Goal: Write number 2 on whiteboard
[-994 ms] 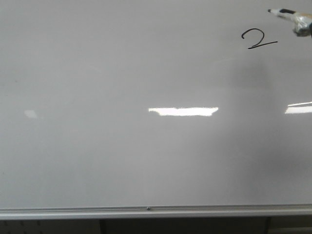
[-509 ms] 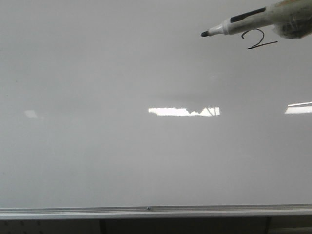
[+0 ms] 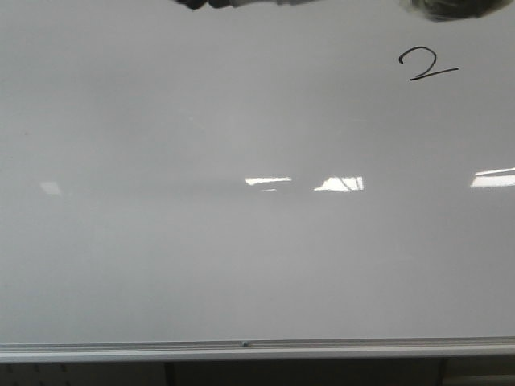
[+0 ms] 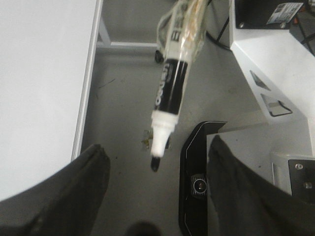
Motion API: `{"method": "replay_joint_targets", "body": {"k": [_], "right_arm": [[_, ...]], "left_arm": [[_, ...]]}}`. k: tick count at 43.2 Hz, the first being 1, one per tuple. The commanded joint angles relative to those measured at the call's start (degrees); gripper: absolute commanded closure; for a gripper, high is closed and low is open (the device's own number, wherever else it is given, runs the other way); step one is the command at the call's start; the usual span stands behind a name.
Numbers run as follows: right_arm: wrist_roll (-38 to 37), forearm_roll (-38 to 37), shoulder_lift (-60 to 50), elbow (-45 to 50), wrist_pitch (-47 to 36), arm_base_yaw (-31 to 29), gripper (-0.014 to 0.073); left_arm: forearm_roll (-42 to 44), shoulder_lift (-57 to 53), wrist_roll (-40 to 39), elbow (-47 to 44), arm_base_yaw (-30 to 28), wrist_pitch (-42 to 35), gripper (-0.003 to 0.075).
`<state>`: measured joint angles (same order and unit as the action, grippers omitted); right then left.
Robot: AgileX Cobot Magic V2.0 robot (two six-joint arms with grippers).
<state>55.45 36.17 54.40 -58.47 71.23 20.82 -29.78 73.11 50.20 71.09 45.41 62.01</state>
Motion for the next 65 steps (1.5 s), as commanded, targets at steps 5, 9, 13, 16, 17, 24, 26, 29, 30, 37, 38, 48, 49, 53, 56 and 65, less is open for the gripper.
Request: {"method": "replay_joint_targets", "body": {"k": [5, 9, 13, 16, 17, 24, 26, 29, 30, 37, 38, 48, 49, 53, 56, 65], "right_arm": [[0.8, 3.0, -0.8, -1.8, 0.4, 0.1, 0.0567], [0.8, 3.0, -0.8, -1.8, 0.3, 0.1, 0.0567], [0.8, 3.0, -0.8, -1.8, 0.3, 0.1, 0.0567], [0.8, 3.0, -0.8, -1.8, 0.3, 0.1, 0.0567], [0.8, 3.0, -0.8, -1.8, 0.3, 0.1, 0.0567], [0.8, 3.0, -0.8, -1.8, 0.3, 0.1, 0.0567], [0.8, 3.0, -0.8, -1.8, 0.3, 0.1, 0.0567], [0.8, 3.0, -0.8, -1.8, 0.3, 0.1, 0.0567], [0.8, 3.0, -0.8, -1.8, 0.3, 0.1, 0.0567], [0.8, 3.0, -0.8, -1.8, 0.3, 0.1, 0.0567], [0.8, 3.0, -0.8, -1.8, 0.3, 0.1, 0.0567], [0.8, 3.0, -0.8, -1.8, 0.3, 0.1, 0.0564], [0.8, 3.0, -0.8, -1.8, 0.3, 0.1, 0.0564], [0.8, 3.0, -0.8, -1.8, 0.3, 0.1, 0.0535], [0.8, 3.0, -0.8, -1.8, 0.3, 0.1, 0.0452], [0.8, 2.7, -0.8, -1.8, -0.3, 0.1, 0.0082]], "left_arm": [[-6.7, 2.0, 3.8, 3.3, 0.5, -2.1, 0.0294], [-7.1, 3.3, 4.7, 3.3, 0.8, -2.1, 0.0294], [-7.5, 4.6, 5.3, 3.3, 2.4, -2.5, 0.0294], [-7.5, 5.0, 6.0, 3.3, 3.1, -2.7, 0.0294], [-7.5, 5.1, 5.9, 3.3, 3.2, -2.9, 0.0294], [-7.5, 5.3, 5.9, 3.3, 3.5, -4.3, 0.0295], [-7.5, 5.3, 5.9, 3.3, 3.5, -4.6, 0.0302], [-7.5, 5.3, 5.9, 3.3, 3.5, -4.6, 0.0342], [-7.5, 5.3, 5.9, 3.3, 3.5, -4.7, 0.0359], [-7.5, 5.3, 5.9, 3.3, 3.5, -5.4, 0.0512], [-7.5, 5.3, 5.9, 3.3, 3.5, -5.4, 0.0535], [-7.5, 5.3, 5.9, 3.3, 3.5, -5.4, 0.0655], [-7.5, 5.3, 5.9, 3.3, 3.5, -5.4, 0.0664], [-7.5, 5.3, 5.9, 3.3, 3.5, -5.4, 0.0684], [-7.5, 5.3, 5.9, 3.3, 3.5, -5.4, 0.0697], [-7.5, 5.3, 5.9, 3.3, 3.5, -5.4, 0.0702]]}}
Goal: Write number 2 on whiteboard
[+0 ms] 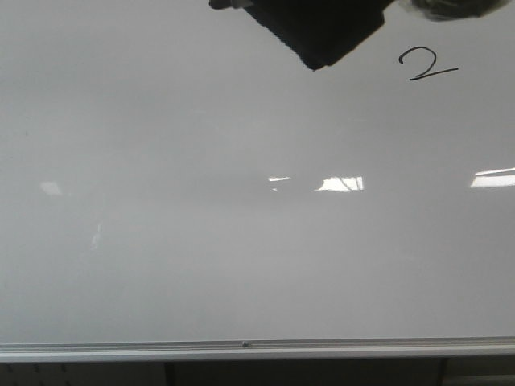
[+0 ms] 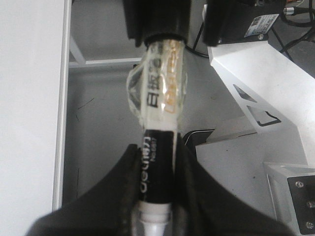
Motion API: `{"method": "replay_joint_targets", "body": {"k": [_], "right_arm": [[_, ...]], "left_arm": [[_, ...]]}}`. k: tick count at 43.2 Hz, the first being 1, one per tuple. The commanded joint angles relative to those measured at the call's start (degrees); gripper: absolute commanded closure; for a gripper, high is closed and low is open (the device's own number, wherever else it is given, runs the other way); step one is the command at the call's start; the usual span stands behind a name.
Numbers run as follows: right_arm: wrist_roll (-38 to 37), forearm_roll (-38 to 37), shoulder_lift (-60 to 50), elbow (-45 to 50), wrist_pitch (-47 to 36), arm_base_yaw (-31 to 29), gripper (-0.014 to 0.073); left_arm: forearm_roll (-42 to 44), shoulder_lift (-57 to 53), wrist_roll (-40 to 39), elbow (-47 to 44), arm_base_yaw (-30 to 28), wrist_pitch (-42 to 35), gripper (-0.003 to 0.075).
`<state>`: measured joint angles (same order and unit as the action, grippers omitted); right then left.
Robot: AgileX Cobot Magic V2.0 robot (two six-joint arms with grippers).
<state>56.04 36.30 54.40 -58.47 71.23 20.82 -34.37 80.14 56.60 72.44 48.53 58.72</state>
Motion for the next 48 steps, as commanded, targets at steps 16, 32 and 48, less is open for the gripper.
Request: {"method": "replay_joint_targets", "body": {"k": [16, 32, 48], "right_arm": [[-19.8, -19.8, -6.2, -3.4, -4.7, -3.9, -0.0002], [-23.3, -23.6, -8.4, -3.4, -6.4, -4.6, -0.0002], [-23.3, -23.6, -8.4, -3.4, -9.8, -4.6, -0.0002]], "left_arm": [[9.9, -2.3, -11.0, 2.0, 0.2, -2.1, 0.0702], [29.9, -9.0, -43.1, -0.9, -13.9, -5.7, 0.0702], [29.7, -21.1, -50.2, -21.1, -40.5, -25.0, 0.0733]]}}
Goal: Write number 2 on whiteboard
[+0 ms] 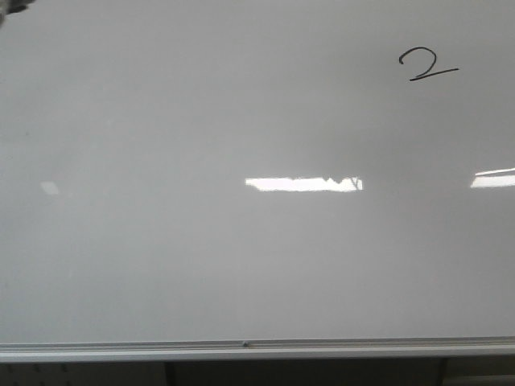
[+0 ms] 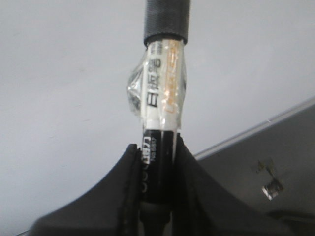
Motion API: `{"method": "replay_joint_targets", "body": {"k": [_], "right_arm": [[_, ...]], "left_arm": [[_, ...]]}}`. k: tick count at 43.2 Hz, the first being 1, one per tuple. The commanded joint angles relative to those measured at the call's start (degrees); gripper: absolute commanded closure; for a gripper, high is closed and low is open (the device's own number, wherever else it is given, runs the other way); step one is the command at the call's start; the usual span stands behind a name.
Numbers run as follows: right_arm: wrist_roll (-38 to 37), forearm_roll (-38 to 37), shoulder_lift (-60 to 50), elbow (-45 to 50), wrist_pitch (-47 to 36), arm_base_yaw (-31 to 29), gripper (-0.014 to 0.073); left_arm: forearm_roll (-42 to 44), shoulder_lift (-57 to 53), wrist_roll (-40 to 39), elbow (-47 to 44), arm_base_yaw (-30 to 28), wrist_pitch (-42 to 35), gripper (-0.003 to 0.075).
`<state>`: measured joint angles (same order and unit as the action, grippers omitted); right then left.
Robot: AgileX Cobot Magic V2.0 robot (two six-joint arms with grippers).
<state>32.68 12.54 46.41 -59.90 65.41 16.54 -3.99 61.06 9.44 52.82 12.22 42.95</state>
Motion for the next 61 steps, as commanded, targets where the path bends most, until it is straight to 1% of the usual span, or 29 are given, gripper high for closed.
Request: {"method": "replay_joint_targets", "body": {"k": [1, 4, 7, 9, 13, 21, 28, 38, 54, 61], "right_arm": [[0.0, 0.2, -0.4, -1.9, -4.1, -0.3, -0.0002], [0.0, 0.2, -0.4, -1.9, -4.4, -0.3, -0.0002], [0.0, 0.2, -0.4, -1.9, -4.5, -0.3, -0.0002], [0.0, 0.2, -0.4, -1.9, -4.5, -0.3, -0.0002], [0.0, 0.2, -0.4, -1.9, -4.5, -0.3, -0.0002], [0.0, 0.2, -0.4, -1.9, -5.2, -0.3, -0.0002], [0.0, 0.2, -0.4, -1.9, -6.0, -0.3, -0.0002], [0.0, 0.2, -0.4, -1.9, -6.0, -0.3, -0.0002], [0.0, 0.2, -0.4, -1.9, -6.2, -0.3, -0.0002], [0.0, 0.2, -0.4, -1.9, -6.2, -0.3, -0.0002]], "left_arm": [[-1.3, -2.2, -3.5, -2.9, -5.4, -11.7, 0.0733], [-5.1, -1.9, -4.1, -6.3, -9.3, -18.6, 0.0733], [-9.7, -1.4, -4.1, -9.6, -11.6, -26.5, 0.0733], [-11.4, -0.7, -4.1, -11.0, -12.3, -31.1, 0.0733], [-12.3, 1.6, -4.1, -12.8, -12.3, -37.5, 0.0733], [-13.9, 7.2, -4.1, -12.8, -11.9, -44.1, 0.0733], [-13.9, 10.7, -4.1, -12.8, -8.8, -48.4, 0.0733], [-13.9, 15.8, -4.1, -12.8, -7.0, -56.5, 0.0733], [-12.8, 23.7, -4.1, -12.8, -3.2, -73.2, 0.0729], [-12.8, 25.6, -4.1, -12.8, -3.0, -74.3, 0.0727]]}}
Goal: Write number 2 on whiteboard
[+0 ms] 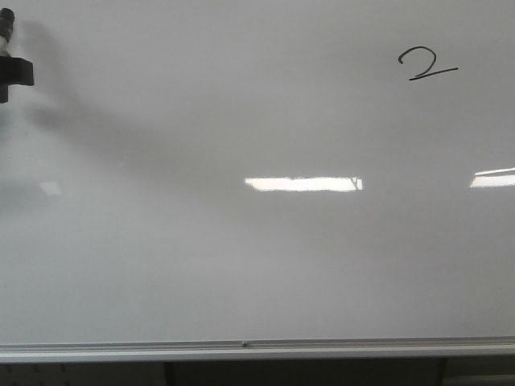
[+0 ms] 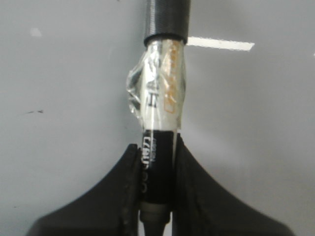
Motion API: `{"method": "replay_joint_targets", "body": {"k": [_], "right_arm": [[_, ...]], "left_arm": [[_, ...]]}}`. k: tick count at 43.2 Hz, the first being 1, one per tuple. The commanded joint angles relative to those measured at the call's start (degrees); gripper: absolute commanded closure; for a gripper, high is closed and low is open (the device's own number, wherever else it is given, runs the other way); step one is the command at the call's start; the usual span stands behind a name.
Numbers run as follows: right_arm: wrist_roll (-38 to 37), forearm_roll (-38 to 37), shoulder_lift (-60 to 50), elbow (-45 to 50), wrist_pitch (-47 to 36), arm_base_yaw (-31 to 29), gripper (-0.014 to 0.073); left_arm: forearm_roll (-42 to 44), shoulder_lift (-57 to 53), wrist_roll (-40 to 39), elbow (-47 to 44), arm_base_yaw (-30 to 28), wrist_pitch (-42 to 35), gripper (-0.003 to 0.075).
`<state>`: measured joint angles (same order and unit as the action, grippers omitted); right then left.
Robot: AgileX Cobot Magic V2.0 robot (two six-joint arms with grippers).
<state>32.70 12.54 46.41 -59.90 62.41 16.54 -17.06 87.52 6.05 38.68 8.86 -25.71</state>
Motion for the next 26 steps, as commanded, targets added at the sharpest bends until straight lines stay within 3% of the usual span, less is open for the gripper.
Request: {"method": "replay_joint_targets", "body": {"k": [1, 7, 11, 16, 20, 26], "right_arm": [[0.0, 0.2, -0.4, -1.9, -3.2, -0.3, -0.0002], [0.0, 0.3, -0.4, -1.9, -3.2, -0.3, -0.0002], [0.0, 0.3, -0.4, -1.9, -3.2, -0.3, -0.0002], [0.0, 0.3, -0.4, -1.9, -3.2, -0.3, -0.0002], [0.0, 0.3, -0.4, -1.9, -3.2, -0.3, -0.0002], [0.0, 0.3, -0.4, -1.9, -3.1, -0.3, -0.0002]], "left_arm": [[0.3, -0.6, -0.7, 1.4, 0.4, -5.6, 0.0724], [0.4, 1.0, -0.7, 1.4, 0.4, -5.7, 0.0621], [0.4, 1.4, -0.7, 1.4, 0.4, -5.6, 0.0480], [0.5, 1.4, -0.7, 1.4, 0.4, -5.7, 0.0358], [0.5, 1.4, -0.7, 1.4, 0.4, -5.7, 0.0311], [2.1, 0.6, 0.6, 1.4, 0.2, -4.5, 0.0307]]}}
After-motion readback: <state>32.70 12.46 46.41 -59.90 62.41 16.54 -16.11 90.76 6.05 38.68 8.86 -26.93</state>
